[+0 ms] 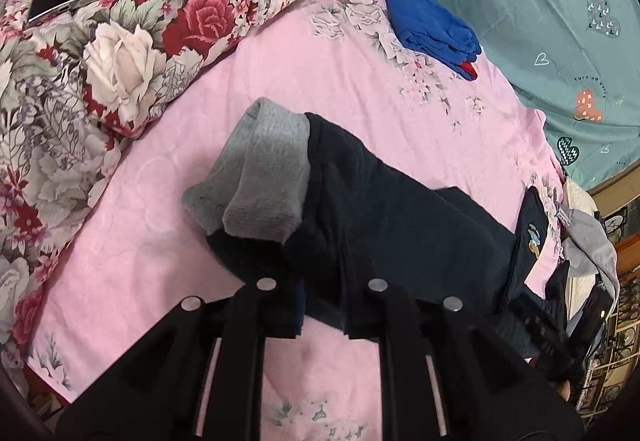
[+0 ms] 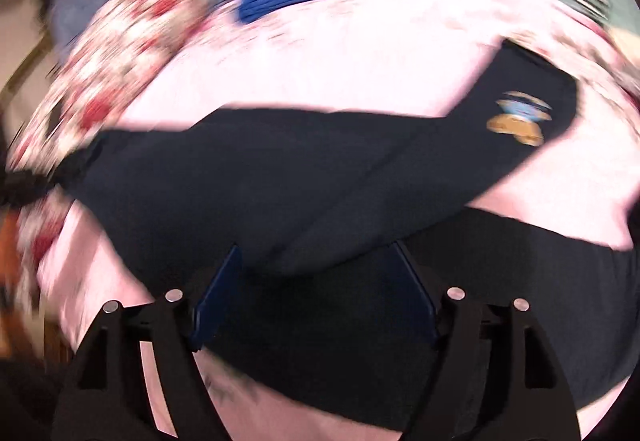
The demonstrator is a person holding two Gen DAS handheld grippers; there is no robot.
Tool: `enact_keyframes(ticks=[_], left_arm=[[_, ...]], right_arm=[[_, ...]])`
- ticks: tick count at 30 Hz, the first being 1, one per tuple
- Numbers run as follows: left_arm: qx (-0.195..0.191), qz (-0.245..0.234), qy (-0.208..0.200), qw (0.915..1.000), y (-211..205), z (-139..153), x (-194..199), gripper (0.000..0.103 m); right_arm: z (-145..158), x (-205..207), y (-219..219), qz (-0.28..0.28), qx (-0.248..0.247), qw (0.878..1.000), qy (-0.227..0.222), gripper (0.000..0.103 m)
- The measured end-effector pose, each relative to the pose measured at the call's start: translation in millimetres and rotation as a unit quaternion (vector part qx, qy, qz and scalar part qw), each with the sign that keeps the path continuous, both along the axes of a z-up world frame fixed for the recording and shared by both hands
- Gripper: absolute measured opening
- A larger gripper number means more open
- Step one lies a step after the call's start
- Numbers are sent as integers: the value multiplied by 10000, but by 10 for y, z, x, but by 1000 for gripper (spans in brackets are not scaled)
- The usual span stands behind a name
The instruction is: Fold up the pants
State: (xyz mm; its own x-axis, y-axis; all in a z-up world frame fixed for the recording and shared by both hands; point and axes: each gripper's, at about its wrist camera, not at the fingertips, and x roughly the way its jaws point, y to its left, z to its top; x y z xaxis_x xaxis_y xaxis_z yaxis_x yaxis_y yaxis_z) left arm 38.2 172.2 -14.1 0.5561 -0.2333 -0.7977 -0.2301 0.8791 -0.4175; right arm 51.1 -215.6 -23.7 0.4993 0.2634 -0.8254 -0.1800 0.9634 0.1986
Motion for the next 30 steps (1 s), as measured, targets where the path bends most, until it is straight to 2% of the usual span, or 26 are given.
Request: enact_keyframes(ticks=[4,6,8,12,14,15,16,17,21,24,27,30], left_arm=[[86,-68,50,9999,-33,-53,-97,13],[64,-74,60,9999,-27,-64,-129,13],[70,-96,47,9999,-30,-63,-150,13],[70,-145,41,9999,-46,-68,-183,13],[50,-172,46,9998,-40,-87,-186,13],[18,-170,57,9998,-34,-103,-184,13],[-27,-168,75,9998,-19,-128,-174,13],[-69,-163,94,9998,-5,-150,-161,13],[-95,-89,58,9999,55,-150,-98,13],[51,-47,-128,9999,112,-50,-109,13],[195,-68,-73,9998,142,-108,-106,13],[280,-91,230,9993,143,-328,-42,14]], right_arm=[[-66,146,2,-795,-458,9956,199,76],[-124,219,44,-1022,-673,9920,322,74],[-167,269,67,-1171,-811,9890,406,67],[-187,266,109,-1271,-1143,9845,388,62],[-212,260,105,-1307,-1253,9826,423,32],[-210,243,91,-1290,-1133,9841,446,26],[-208,226,58,-1272,-962,9859,499,12],[-190,203,12,-1297,-805,9870,508,9],[84,-21,-207,-1274,228,9915,107,7],[321,-258,-225,-977,658,9930,-27,7],[309,-446,-194,-752,670,9948,119,7],[36,-568,-81,-620,326,9969,360,8]])
